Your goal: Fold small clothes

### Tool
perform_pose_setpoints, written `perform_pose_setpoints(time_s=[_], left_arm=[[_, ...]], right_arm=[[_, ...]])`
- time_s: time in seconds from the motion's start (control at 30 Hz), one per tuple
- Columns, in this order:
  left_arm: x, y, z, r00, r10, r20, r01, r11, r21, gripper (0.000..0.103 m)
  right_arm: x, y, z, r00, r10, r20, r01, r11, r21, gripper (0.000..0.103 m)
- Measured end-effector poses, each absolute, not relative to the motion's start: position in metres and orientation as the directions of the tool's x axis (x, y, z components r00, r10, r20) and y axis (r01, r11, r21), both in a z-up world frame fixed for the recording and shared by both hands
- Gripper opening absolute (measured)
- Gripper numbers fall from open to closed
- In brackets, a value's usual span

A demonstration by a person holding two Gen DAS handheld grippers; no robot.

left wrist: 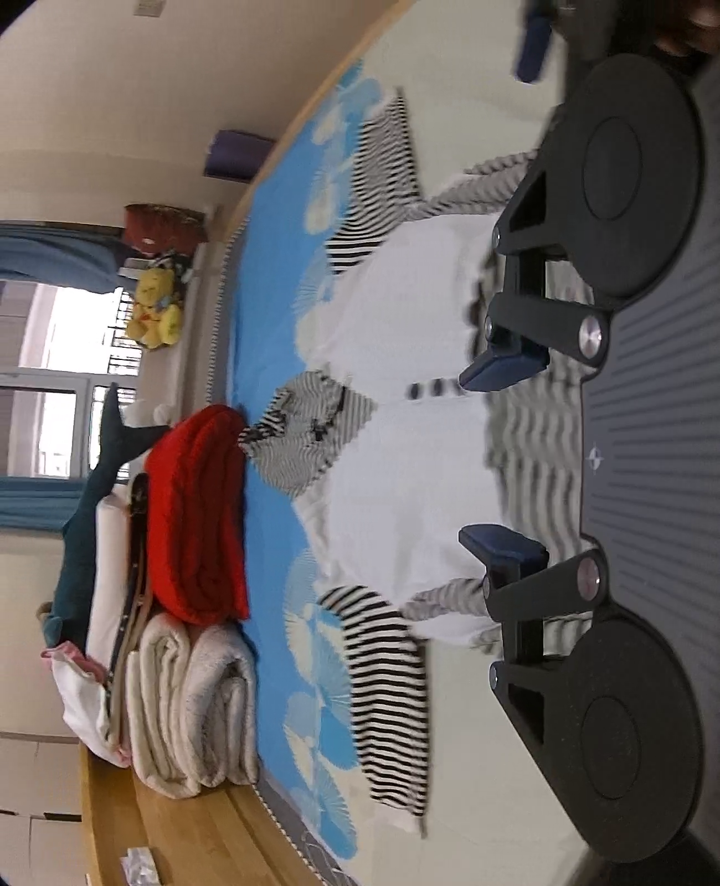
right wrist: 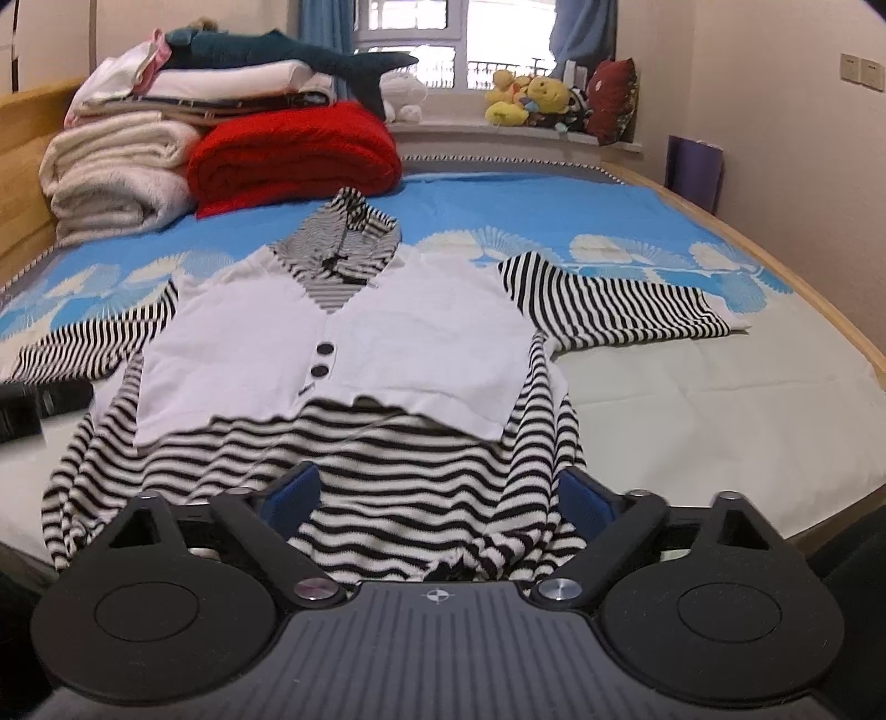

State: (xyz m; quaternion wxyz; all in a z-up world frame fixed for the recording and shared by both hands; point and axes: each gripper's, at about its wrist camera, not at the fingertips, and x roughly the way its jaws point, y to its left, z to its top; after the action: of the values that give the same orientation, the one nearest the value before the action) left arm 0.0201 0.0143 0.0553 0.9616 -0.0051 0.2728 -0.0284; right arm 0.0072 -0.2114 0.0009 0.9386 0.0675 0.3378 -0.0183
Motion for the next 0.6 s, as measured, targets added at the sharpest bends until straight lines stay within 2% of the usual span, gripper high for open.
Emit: perform_pose_setpoints(time_s=[0.13, 0.23, 0.33, 0.47, 0.6], left_arm=[[0.053, 0.029, 0.085, 0.874, -0.070, -0.481, 0.068, 0.997, -0.022, 0.054], [0.091, 0.034, 0.101, 0.891, -0.043, -0.452, 0.074, 0.996, 0.051, 0.051], [0.135, 0.050, 0.111, 0.902, -0.036, -0.431, 0.075, 0.994, 0.075, 0.051], [0.190, 0.078, 0.117, 0.908, -0.005, -0.419, 0.056, 0.992, 0.111, 0.052], [0.228, 0.122, 0.095, 0.898, 0.032, -0.438, 0.008, 0.996, 0.087, 0.052]], right_arm=[[0.005, -0.214, 0.007, 0.809, 0.016, -0.587, 0.077, 0.988, 0.133, 0.076], [0.003, -0.214, 0.012, 0.836, 0.010, -0.548, 0.076, 0.988, 0.135, 0.073], [0.003, -0.215, 0.013, 0.853, 0.001, -0.522, 0.076, 0.989, 0.125, 0.073], [0.015, -0.222, 0.016, 0.837, 0.018, -0.547, 0.075, 0.986, 0.148, 0.073], [0.030, -0.239, 0.037, 0.853, 0.042, -0.519, 0.055, 0.984, 0.169, 0.073]])
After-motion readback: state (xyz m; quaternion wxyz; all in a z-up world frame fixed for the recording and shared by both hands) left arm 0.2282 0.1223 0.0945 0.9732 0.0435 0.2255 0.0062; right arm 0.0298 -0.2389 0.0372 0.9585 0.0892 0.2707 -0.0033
